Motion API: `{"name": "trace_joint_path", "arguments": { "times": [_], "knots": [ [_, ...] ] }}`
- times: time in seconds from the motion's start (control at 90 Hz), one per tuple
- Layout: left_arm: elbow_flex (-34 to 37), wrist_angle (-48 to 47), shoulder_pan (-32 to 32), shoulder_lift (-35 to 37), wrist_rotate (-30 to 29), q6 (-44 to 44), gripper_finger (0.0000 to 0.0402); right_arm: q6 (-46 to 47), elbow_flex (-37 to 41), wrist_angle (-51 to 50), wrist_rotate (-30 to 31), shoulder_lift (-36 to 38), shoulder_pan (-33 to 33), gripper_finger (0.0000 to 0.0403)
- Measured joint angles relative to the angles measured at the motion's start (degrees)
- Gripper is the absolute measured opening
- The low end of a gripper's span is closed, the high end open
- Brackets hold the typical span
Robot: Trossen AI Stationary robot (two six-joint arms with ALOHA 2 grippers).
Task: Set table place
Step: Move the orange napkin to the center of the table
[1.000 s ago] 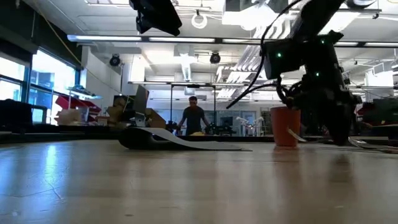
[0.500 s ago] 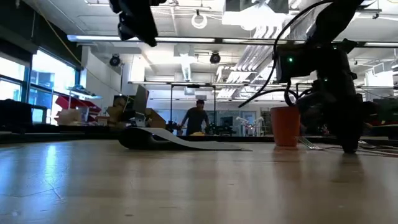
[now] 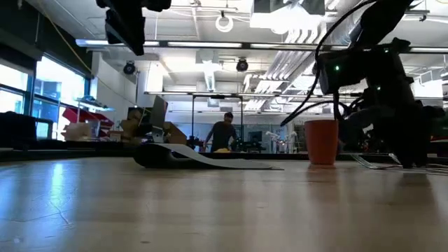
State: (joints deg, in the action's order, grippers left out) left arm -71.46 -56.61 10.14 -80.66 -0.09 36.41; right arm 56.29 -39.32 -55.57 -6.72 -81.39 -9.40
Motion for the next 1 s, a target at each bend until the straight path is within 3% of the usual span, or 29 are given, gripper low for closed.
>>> {"name": "trace_joint_path", "arguments": {
  "times": [0.178,0.378,0.544,0.756,1.0],
  "knots": [
    [0.08,-6.83,1.39,0.11,4.37,11.75,0.0101,-0.06,-0.17,-0.75,-0.79,8.79,0.05,0.0225],
    [6.84,-8.03,0.51,2.12,13.3,19.94,0.0102,2.82,-0.21,4.0,-2.84,18.5,2.23,0.0238],
    [13.81,-9.81,-2.28,5.78,17.24,18.96,0.0102,3.61,-0.26,15.28,-2.82,22.59,7.03,0.0232],
    [23.78,-11.93,-5.07,8.31,19.48,14.26,0.0102,0.02,-0.32,29.05,0.29,21.77,10.91,0.0216],
    [35.6,-5.45,-4.04,6.83,23.62,11.62,0.0101,-1.23,-0.34,35.18,0.5,21.36,11.24,0.0204]
  ]
}}
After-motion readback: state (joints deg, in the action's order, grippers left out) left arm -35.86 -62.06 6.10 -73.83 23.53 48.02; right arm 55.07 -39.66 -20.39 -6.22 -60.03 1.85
